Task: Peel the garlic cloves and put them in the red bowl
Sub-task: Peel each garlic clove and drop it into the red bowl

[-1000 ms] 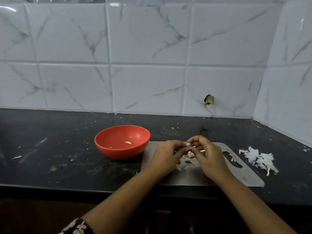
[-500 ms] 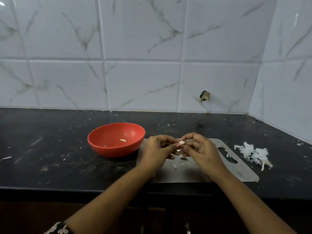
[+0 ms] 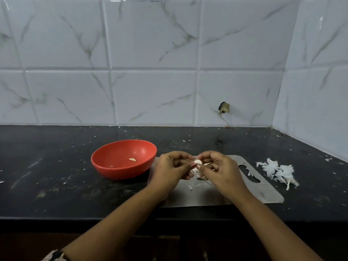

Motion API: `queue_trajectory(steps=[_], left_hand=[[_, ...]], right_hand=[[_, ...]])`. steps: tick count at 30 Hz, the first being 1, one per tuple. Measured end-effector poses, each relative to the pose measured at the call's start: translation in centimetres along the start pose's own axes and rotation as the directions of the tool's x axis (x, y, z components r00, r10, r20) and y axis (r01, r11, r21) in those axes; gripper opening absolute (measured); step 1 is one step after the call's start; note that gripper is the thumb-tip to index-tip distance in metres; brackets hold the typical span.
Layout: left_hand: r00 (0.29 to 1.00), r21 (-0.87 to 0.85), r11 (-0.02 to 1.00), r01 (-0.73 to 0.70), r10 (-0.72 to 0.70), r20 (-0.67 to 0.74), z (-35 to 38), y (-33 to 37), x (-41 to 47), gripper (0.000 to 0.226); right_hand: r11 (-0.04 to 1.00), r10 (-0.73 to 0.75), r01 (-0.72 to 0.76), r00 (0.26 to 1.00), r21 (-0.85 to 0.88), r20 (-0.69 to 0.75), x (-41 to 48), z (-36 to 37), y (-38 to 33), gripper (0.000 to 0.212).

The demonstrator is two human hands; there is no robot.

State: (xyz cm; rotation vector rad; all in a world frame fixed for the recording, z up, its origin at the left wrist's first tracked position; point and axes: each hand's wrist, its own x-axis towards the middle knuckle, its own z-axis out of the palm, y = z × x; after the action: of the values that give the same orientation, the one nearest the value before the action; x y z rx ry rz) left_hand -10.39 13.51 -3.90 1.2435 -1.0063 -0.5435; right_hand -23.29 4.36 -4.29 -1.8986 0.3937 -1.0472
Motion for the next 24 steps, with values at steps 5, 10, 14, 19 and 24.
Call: queue_trajectory(steps=[5,10,14,19,24], left_hand=[[1.0,0.084,0.996,-0.031,0.031,0.0,0.0,-0.4,0.2,0.022],[0.998,0.159,0.986,-0.046,0.04,0.039,0.4,-0.3,-0.3,0.018],[0.996,0.228,0.971,-0.07,0.056,0.067,0.6,-0.2,-0.5,0.017],[0.992,0.377,0.918,-0.119,0.099,0.073,0.6,-0.1,-0.7,0.018],[0.979,0.57,0.799,-0.194,0.192,0.064,0.6,-0.3,-0.9,0.019]], right_hand=[[0.998,-0.039,0.039,0.999,-0.051,-0.004,0.2,0.1,0.3,0.021],[0.947,-0.208,0.187,0.977,-0.261,-0.052,0.1,-0.2,0.4,0.015],[0.932,-0.243,0.229,0.97,-0.282,-0.013,0.1,-0.1,0.6,0.018],[0.97,-0.146,0.134,0.988,-0.204,-0.042,0.2,-0.2,0.8,0.014],[0.975,-0.123,0.114,0.992,-0.192,-0.037,0.2,-0.2,0.7,0.016]])
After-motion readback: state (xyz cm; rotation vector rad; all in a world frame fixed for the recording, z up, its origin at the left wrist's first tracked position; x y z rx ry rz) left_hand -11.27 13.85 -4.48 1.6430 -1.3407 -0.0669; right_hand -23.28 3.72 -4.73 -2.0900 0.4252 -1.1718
